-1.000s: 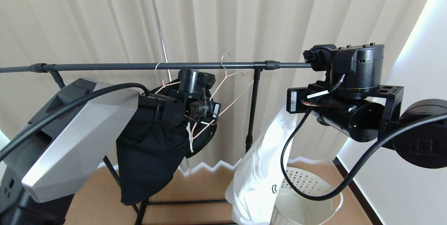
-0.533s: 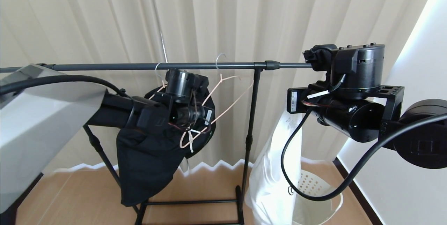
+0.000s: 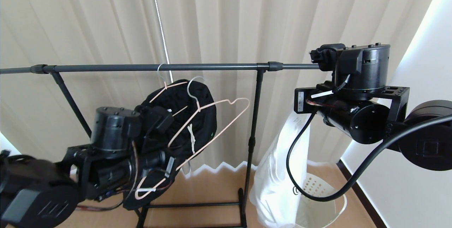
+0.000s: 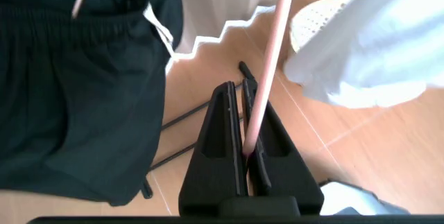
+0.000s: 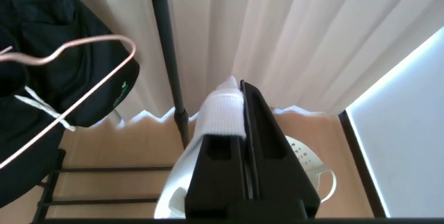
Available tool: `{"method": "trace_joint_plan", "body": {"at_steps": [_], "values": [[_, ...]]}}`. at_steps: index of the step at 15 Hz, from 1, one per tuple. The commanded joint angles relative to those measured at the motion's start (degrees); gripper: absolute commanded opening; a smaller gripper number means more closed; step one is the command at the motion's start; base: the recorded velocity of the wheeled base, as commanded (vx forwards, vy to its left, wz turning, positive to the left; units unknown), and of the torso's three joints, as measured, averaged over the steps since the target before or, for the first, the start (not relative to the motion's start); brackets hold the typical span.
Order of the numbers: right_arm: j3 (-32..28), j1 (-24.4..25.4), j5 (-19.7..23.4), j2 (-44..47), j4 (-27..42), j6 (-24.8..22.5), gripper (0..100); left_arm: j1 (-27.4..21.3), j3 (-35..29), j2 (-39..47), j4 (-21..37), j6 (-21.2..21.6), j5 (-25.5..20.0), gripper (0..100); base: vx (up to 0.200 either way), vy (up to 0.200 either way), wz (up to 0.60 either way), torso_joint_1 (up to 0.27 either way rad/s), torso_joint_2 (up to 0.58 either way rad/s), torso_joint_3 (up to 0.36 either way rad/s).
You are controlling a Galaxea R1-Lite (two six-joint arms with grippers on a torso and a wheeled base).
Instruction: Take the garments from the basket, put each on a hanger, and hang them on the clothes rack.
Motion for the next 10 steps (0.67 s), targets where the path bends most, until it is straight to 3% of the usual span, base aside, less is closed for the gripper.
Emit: {"method": "trace_joint_plan", "body": {"at_steps": [1, 5, 10], "values": [[0.5, 0.0, -1.2, 0.0, -0.1, -0.3, 0, 0.0, 12.0, -9.1, -6.5, 3.2, -5.0, 0, 0.000, 0.000, 0.00, 0.000, 0.00, 0.000], [1.7, -0.6, -5.7, 0.0, -0.1, -0.5, 0, 2.1, 21.4, -7.1, -19.4, 5.6, -16.1, 0, 0.000, 0.000, 0.00, 0.000, 0.00, 0.000], [2.0, -1.0, -6.0, 0.7, -0.1, -0.5, 0, 1.6, 23.7, -3.4, -28.3, 5.4, -17.8, 0, 0.000, 0.000, 0.00, 0.000, 0.00, 0.000]]}}
